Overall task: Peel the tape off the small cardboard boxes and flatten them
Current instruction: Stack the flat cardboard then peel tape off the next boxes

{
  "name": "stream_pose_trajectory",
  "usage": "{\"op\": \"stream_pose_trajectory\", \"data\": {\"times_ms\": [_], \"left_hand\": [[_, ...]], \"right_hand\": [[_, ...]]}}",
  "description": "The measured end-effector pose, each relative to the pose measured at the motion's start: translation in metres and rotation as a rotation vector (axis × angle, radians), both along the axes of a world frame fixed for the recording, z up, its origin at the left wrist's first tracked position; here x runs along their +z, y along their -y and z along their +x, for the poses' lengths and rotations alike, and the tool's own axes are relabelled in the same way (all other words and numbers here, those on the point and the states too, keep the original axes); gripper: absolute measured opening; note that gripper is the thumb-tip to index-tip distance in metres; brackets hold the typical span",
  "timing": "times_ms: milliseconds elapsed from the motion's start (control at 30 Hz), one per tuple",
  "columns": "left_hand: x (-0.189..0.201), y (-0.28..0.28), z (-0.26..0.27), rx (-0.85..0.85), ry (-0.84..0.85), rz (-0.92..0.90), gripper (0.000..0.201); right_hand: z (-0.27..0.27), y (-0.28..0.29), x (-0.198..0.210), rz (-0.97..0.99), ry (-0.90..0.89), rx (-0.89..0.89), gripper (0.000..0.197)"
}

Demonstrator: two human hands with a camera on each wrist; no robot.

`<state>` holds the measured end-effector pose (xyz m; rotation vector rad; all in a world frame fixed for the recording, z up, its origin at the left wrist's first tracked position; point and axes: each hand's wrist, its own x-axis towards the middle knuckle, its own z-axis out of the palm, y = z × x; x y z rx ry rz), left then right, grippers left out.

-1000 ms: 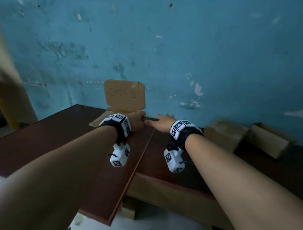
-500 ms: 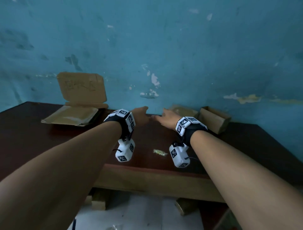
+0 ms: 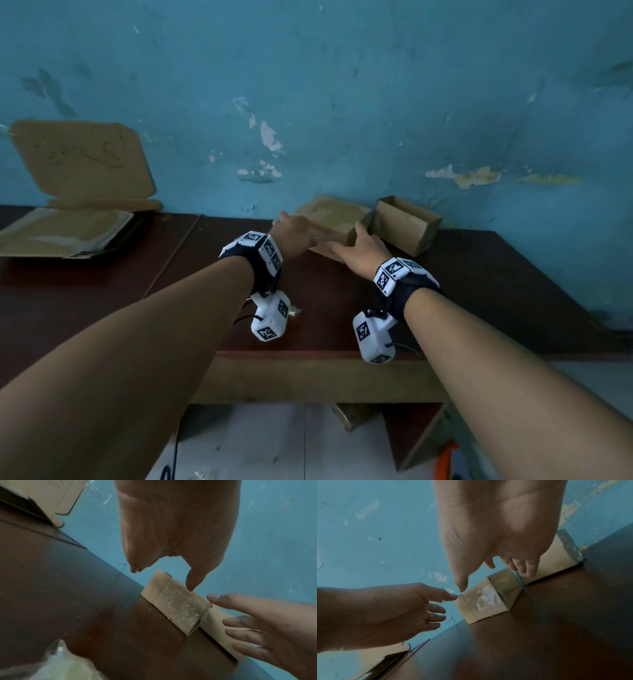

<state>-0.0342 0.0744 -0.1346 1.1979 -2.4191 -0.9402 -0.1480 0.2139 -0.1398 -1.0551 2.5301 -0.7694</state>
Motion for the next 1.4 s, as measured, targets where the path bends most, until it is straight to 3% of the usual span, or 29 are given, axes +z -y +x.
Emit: {"op": "stream_pose_trajectory", "data": {"times_ms": [67, 167, 267, 400, 533, 667, 833, 933, 1100, 1267, 1400], "left_hand": [[-0.018, 0.019, -0.015, 0.008, -0.027, 0.089, 0.067], [-0.035, 0.040, -0.025, -0.009, -0.117, 0.176, 0.101], [-0.056, 0.060, -0.034, -0.059, -0.134, 0.150, 0.091], [-0.034, 0.043, -0.013, -0.031, -0.196, 0.151, 0.080], [-0.020, 0.041, 0.011, 0.053, -0.236, 0.182, 0.086], [-0.016, 0.039, 0.036, 0.091, -0.272, 0.164, 0.064], [-0.016, 0.017, 0.072, 0.151, -0.447, 0.188, 0.073], [-0.021, 0.004, 0.093, 0.174, -0.622, 0.157, 0.076], [-0.034, -0.028, 0.132, 0.103, -0.902, 0.221, 0.060], [-0.034, -0.048, 0.151, 0.046, -0.968, 0.273, 0.054], [-0.020, -0.053, 0.159, 0.087, -1.045, 0.367, 0.040]], "right_hand": [[-0.003, 0.002, -0.006, -0.031, 0.049, -0.004, 0.106], [-0.005, 0.006, -0.014, -0.072, 0.116, 0.011, 0.108], [0.000, 0.008, -0.017, -0.150, 0.197, 0.016, 0.112], [0.009, 0.011, -0.014, -0.242, 0.248, -0.008, 0.111], [0.022, 0.009, -0.007, -0.309, 0.287, -0.009, 0.109], [0.039, 0.003, 0.000, -0.388, 0.311, 0.015, 0.105], [0.073, -0.004, -0.001, -0.524, 0.375, -0.016, 0.111], [0.077, 0.002, -0.025, -0.643, 0.489, 0.006, 0.118], [0.121, -0.019, -0.026, -0.711, 0.578, 0.038, 0.109], [0.131, -0.036, -0.027, -0.746, 0.566, 0.058, 0.083], [0.134, -0.042, -0.016, -0.793, 0.555, 0.069, 0.074]]}}
